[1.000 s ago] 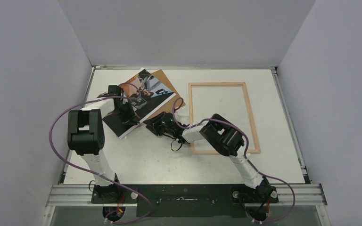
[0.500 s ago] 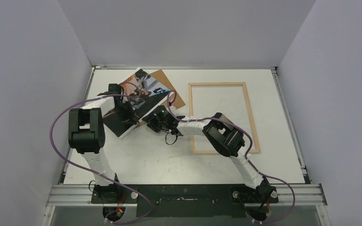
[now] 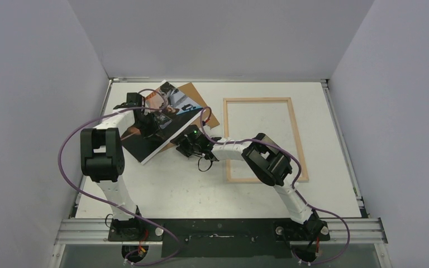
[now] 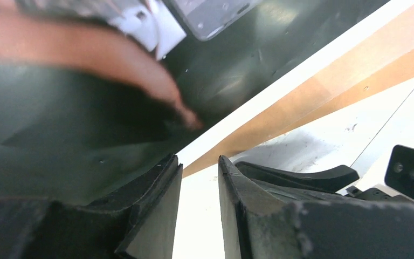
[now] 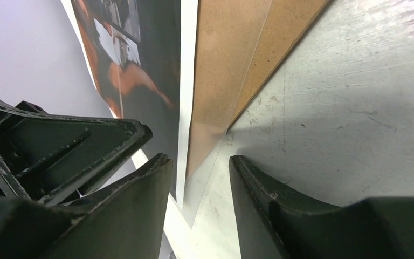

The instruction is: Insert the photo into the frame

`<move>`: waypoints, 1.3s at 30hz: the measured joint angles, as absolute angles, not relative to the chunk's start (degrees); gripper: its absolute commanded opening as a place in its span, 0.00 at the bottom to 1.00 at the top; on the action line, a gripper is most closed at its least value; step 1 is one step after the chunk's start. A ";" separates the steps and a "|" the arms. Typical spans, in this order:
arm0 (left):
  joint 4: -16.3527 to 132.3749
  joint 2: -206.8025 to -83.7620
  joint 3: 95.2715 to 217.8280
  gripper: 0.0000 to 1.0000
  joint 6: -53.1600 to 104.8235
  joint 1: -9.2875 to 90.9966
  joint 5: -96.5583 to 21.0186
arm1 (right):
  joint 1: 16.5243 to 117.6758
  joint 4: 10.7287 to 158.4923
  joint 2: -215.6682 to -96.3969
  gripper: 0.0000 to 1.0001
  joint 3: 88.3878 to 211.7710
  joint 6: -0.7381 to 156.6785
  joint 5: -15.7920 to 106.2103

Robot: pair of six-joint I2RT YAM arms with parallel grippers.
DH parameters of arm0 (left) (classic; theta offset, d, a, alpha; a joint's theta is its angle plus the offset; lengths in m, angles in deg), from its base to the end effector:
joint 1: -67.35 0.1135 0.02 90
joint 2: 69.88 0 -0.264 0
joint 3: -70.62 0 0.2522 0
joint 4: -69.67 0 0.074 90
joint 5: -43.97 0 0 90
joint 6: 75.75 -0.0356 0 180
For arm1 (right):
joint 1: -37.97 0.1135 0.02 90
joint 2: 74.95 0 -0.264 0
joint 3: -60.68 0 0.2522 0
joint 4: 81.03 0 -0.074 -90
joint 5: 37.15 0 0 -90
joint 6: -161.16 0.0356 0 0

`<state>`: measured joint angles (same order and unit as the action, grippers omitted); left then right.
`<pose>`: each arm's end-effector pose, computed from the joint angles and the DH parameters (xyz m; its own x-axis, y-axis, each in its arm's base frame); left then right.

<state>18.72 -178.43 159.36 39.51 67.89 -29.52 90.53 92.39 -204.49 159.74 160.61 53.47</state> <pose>0.3770 -0.0066 0.1762 -0.8899 -0.4175 -0.1835 -0.3264 0.8641 -0.3833 0.2999 0.3911 0.1231 -0.7922 0.6101 -0.0142 0.3588 0.4844 0.7979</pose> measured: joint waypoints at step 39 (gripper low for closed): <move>11.79 -184.90 165.00 0.28 39.01 68.15 -30.17 | 88.82 92.28 -201.73 0.49 156.59 155.03 48.31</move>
